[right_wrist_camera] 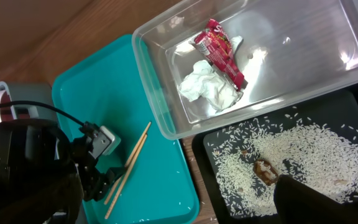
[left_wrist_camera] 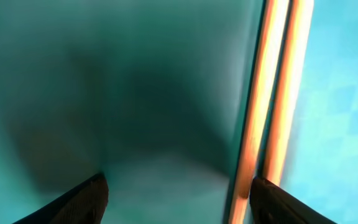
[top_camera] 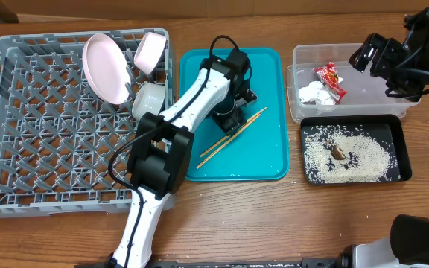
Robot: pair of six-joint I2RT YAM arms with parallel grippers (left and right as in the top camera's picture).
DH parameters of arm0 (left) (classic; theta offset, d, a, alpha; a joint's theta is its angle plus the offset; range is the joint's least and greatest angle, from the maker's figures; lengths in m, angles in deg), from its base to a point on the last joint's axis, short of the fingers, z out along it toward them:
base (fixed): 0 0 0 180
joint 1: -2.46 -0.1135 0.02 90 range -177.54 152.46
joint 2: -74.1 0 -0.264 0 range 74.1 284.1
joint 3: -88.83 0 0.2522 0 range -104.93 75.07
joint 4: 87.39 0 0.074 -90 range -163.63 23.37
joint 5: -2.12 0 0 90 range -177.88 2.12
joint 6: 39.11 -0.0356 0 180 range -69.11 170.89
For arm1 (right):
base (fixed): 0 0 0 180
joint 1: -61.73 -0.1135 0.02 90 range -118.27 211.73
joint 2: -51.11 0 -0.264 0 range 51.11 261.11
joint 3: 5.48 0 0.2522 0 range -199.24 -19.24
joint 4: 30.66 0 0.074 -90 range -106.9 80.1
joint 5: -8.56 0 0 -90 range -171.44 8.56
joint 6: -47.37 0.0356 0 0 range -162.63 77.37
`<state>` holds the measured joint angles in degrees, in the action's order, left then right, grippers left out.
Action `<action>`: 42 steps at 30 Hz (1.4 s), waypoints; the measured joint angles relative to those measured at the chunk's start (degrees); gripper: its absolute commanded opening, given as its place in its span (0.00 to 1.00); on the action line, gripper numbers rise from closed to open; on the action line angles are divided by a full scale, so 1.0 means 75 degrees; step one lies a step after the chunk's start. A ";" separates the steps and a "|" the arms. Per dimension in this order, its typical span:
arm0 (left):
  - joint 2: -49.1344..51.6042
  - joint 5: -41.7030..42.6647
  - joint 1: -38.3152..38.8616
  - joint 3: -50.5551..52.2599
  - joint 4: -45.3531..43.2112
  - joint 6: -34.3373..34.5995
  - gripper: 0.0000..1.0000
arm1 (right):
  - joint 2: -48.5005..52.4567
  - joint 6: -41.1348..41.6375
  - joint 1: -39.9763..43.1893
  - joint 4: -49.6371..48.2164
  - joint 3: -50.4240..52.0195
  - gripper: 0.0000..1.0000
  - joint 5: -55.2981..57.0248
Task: Sort waste into correct bins and load items into the dishwasher
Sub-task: 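Close the left gripper on the chopsticks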
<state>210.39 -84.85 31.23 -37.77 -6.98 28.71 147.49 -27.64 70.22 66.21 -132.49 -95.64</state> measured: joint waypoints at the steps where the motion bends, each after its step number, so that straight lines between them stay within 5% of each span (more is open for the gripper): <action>1: 0.0000 -0.0070 0.0017 0.0006 -0.0047 0.0041 0.75 | 0.0000 -0.0006 0.0000 0.0003 0.0000 1.00 0.0003; 8: 0.0000 -0.0344 0.0131 0.0044 -0.0178 0.0169 0.68 | 0.0000 0.0000 0.0000 0.0000 0.0000 1.00 0.0000; 14: -0.0017 -0.0452 0.0198 0.0140 -0.0420 0.0233 0.39 | 0.0000 0.0000 0.0000 0.0000 0.0000 1.00 0.0000; 19: -0.0131 -0.0388 0.0219 0.0356 -0.0702 0.0303 0.04 | 0.0000 0.0000 0.0000 0.0003 0.0000 1.00 0.0000; 32: -0.0140 -0.0688 0.0259 0.0236 -0.0863 0.0708 0.04 | 0.0000 0.0000 -0.0003 0.0000 0.0000 1.00 0.0000; 42: -0.0195 -0.1431 -0.0184 -0.2591 0.1530 0.2148 0.04 | 0.0000 0.0003 0.0000 0.0000 0.0000 1.00 0.0003</action>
<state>208.93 -95.58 29.85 -57.20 4.49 44.82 147.49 -27.62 70.22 66.21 -132.49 -95.62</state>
